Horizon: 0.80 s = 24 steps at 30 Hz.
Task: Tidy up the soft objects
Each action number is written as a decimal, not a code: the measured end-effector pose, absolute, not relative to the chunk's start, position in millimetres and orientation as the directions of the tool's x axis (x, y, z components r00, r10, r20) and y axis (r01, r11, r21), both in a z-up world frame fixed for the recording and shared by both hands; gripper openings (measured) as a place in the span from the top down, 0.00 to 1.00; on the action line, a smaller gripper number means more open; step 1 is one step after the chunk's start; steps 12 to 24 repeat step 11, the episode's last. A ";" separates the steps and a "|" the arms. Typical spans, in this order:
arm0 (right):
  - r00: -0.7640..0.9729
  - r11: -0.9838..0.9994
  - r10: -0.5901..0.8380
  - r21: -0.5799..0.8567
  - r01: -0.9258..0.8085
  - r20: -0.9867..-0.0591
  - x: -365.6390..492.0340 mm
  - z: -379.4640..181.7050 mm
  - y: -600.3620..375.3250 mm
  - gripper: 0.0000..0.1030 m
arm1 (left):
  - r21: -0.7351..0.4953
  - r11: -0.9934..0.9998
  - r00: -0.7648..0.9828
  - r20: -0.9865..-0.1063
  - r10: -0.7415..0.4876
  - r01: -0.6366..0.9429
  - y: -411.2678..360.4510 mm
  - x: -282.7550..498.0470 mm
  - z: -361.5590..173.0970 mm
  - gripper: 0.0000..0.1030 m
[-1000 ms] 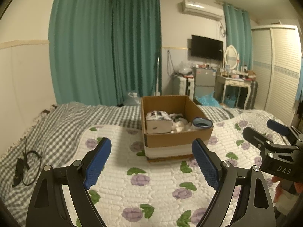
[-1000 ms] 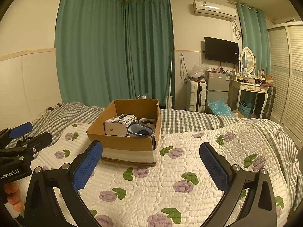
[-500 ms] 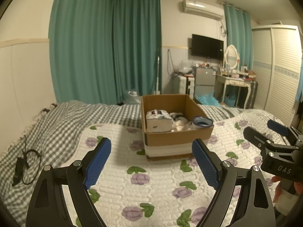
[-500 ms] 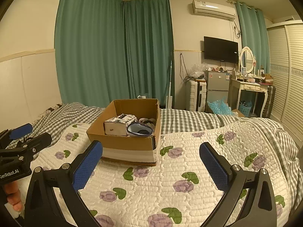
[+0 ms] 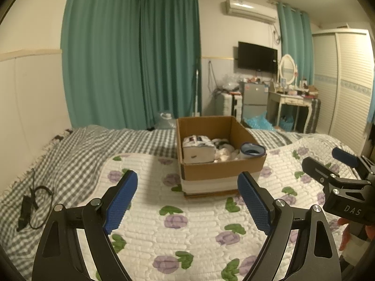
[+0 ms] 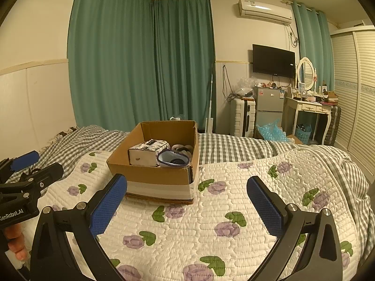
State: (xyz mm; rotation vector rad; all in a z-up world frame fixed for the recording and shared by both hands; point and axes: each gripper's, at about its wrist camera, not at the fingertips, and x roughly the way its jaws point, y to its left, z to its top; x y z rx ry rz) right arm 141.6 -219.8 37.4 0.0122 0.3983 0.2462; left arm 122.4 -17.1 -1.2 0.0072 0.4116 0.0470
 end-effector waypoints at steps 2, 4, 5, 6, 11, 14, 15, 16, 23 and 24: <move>0.893 0.970 0.241 0.061 -0.235 -0.381 141.3 36.7 -220.1 0.00 | 0.017 0.999 0.915 -0.400 0.047 -0.044 -17.2 122.7 -1.2 0.14; 0.893 0.970 0.240 0.061 -0.235 -0.381 141.3 36.6 -219.9 0.00 | 0.018 0.999 0.914 -0.402 0.048 -0.045 -16.8 123.0 -1.4 0.14; 0.893 0.970 0.240 0.061 -0.235 -0.381 141.3 36.6 -219.9 0.00 | 0.017 0.999 0.914 -0.402 0.049 -0.046 -16.3 122.7 -1.4 0.14; 0.893 0.970 0.239 0.060 -0.234 -0.382 141.7 36.2 -219.7 0.00 | 0.017 0.999 0.915 -0.401 0.049 -0.046 -16.6 123.1 -1.3 0.14; 0.893 0.970 0.239 0.060 -0.234 -0.382 141.3 36.7 -220.0 0.00 | 0.019 0.999 0.914 -0.403 0.050 -0.046 -16.0 122.9 -1.9 0.14; 0.893 0.970 0.239 0.060 -0.234 -0.382 141.3 36.7 -220.0 0.00 | 0.019 0.999 0.914 -0.403 0.050 -0.046 -16.0 122.9 -1.9 0.14; 0.893 0.970 0.239 0.060 -0.234 -0.382 141.3 36.7 -220.0 0.00 | 0.019 0.999 0.914 -0.403 0.050 -0.046 -16.0 122.9 -1.9 0.14; 0.893 0.970 0.239 0.060 -0.234 -0.382 141.3 36.7 -220.0 0.00 | 0.019 0.999 0.914 -0.403 0.050 -0.046 -16.0 122.9 -1.9 0.14; 0.893 0.970 0.239 0.060 -0.234 -0.382 141.3 36.7 -220.0 0.00 | 0.019 0.999 0.914 -0.403 0.050 -0.046 -16.0 122.9 -1.9 0.14; 0.893 0.970 0.239 0.060 -0.234 -0.382 141.3 36.7 -220.0 0.00 | 0.019 0.999 0.914 -0.403 0.050 -0.046 -16.0 122.9 -1.9 0.14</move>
